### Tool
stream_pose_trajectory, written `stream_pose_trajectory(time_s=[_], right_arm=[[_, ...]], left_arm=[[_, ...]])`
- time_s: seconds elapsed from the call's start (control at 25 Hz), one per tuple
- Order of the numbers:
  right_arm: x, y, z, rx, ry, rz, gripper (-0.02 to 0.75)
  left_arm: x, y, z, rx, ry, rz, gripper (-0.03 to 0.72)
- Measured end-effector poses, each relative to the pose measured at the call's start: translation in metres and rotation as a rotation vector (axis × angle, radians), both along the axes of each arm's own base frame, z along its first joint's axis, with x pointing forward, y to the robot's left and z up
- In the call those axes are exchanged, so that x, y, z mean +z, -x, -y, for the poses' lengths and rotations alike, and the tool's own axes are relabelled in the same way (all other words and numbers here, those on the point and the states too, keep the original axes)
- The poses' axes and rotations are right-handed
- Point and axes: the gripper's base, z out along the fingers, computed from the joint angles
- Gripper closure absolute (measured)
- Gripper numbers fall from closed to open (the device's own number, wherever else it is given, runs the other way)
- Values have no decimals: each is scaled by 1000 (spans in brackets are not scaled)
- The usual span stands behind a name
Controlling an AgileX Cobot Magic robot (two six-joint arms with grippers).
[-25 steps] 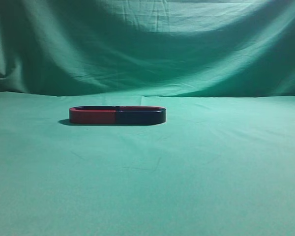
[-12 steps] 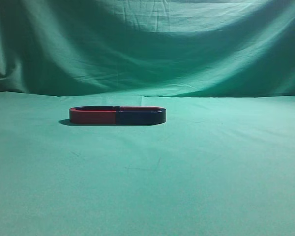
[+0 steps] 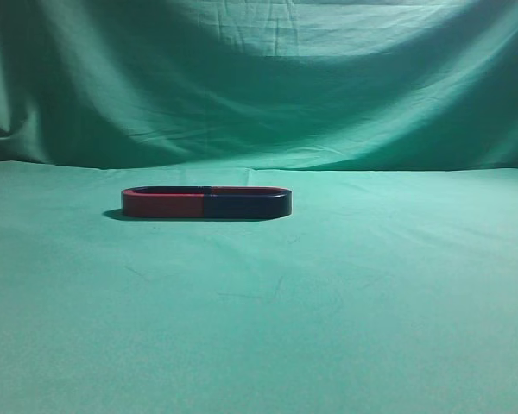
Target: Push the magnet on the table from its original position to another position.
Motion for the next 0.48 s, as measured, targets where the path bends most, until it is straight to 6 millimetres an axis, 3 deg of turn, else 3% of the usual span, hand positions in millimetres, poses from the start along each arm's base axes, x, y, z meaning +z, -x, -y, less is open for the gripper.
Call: stream_pose_trajectory(time_s=[0.48], right_arm=[[-10,3,0,10,50,-107,738]], left_arm=[[0,0,0,0,0,0,316]])
